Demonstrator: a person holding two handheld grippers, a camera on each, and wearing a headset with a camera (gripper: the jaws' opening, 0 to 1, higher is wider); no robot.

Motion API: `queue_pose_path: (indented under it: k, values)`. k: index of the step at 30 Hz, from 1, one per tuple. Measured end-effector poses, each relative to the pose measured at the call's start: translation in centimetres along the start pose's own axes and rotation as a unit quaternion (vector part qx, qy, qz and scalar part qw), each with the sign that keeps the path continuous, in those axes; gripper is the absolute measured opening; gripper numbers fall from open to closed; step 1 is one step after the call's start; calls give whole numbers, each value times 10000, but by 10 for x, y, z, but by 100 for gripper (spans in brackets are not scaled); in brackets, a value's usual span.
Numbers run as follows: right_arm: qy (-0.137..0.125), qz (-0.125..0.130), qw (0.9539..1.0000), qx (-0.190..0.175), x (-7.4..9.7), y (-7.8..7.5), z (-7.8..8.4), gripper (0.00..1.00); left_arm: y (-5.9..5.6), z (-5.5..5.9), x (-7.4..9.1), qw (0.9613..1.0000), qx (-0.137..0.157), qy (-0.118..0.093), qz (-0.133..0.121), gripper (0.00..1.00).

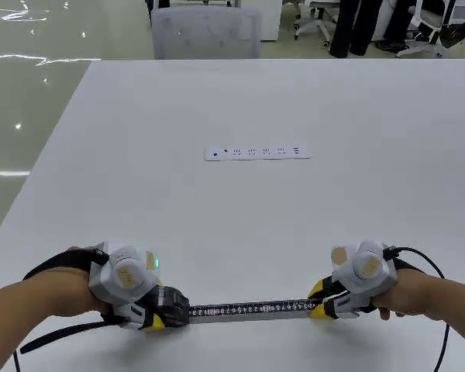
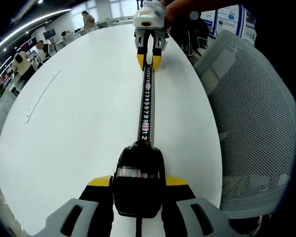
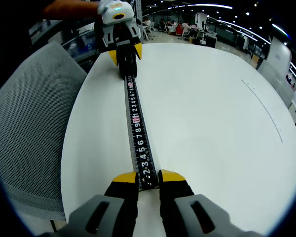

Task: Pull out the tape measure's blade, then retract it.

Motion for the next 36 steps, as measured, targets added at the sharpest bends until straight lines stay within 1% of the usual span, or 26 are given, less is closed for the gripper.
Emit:
queue_pose_path:
  k: [3,6,8,9,10,12,13,14,15,16,17,18,19,20,22,23,25,27,29,30,31,32,33,34,35,36]
  values:
    - [20,6,10000,-81,0,1,-1,14,0,0,-1,9999,-55,-79,-81,34]
    - [45,-7,10000,-82,-1,0,-2,15,0,2,-2,9997,25,-160,-160,35]
    - [88,-11,9999,-72,-2,0,-2,15,0,7,-2,9994,243,-50,-227,36]
    - [111,-4,9999,-95,-1,1,-3,16,3,11,-2,9984,383,-58,-417,40]
    - [118,14,9999,-73,-1,1,-3,16,3,14,-2,9965,614,-216,-521,45]
    - [126,36,9999,-105,0,3,-4,16,3,16,0,9918,1022,-518,-564,57]
    - [132,59,9998,-137,0,2,-3,17,2,18,2,9865,1319,-771,-586,61]
    - [131,78,9998,-141,-1,3,-3,17,2,20,4,9832,1462,-906,-616,66]
    - [136,128,9997,-157,0,4,-3,17,2,22,7,9782,1620,-1093,-707,71]
    - [131,179,9995,-245,0,4,-3,18,4,23,12,9726,1686,-1267,-974,78]
    - [122,239,9987,-430,1,5,-2,19,7,24,16,9647,1793,-1528,-1181,91]
    - [112,355,9974,-622,3,5,0,21,7,27,21,9530,2077,-1782,-1302,100]
    - [99,445,9965,-705,4,4,2,24,6,31,25,9465,2270,-1869,-1326,98]
    - [81,585,9949,-819,6,3,4,27,5,32,30,9347,2467,-2146,-1397,100]
    - [-24,677,9930,-967,11,4,6,32,1,35,36,9232,2626,-2401,-1456,100]
    - [-52,726,9912,-1104,14,5,9,32,-2,36,39,9191,2618,-2539,-1488,100]
    - [-153,823,9873,-1351,21,7,13,32,-9,40,43,9130,2651,-2659,-1592,100]
    - [-177,941,9861,-1356,27,9,17,34,-15,43,41,9070,2761,-2784,-1538,100]
    - [-202,1126,9832,-1421,33,10,22,37,-22,46,40,9081,2762,-2728,-1570,100]
    - [-230,1179,9810,-1521,37,12,24,38,-28,48,40,9055,2857,-2653,-1674,100]
    - [-253,1241,9795,-1567,41,12,25,39,-32,48,40,9032,2890,-2681,-1699,100]
    - [-284,1322,9771,-1642,44,13,26,39,-34,47,42,8967,2866,-2890,-1739,100]
    - [-377,1429,9714,-1859,48,13,28,40,-36,44,47,8857,2678,-3257,-1944,100]
    - [-420,1494,9686,-1941,51,13,28,43,-39,44,50,8798,2651,-3362,-2063,100]
    - [-513,1629,9639,-2044,57,13,28,45,-43,49,52,8731,2798,-3345,-2180,100]
    - [-557,1710,9607,-2114,61,13,29,47,-46,49,52,8666,2898,-3436,-2169,100]
Point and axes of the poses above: the centre of the closed fingertips' face, and the gripper's own axes: x roughly backward along the fingers, y roughly to its left, z roughly out of its underside, the point moved 8 cm from there along x, roughly backward along the fingers, and after that the axes turned 14 degrees about z, right-handed, at the moved point
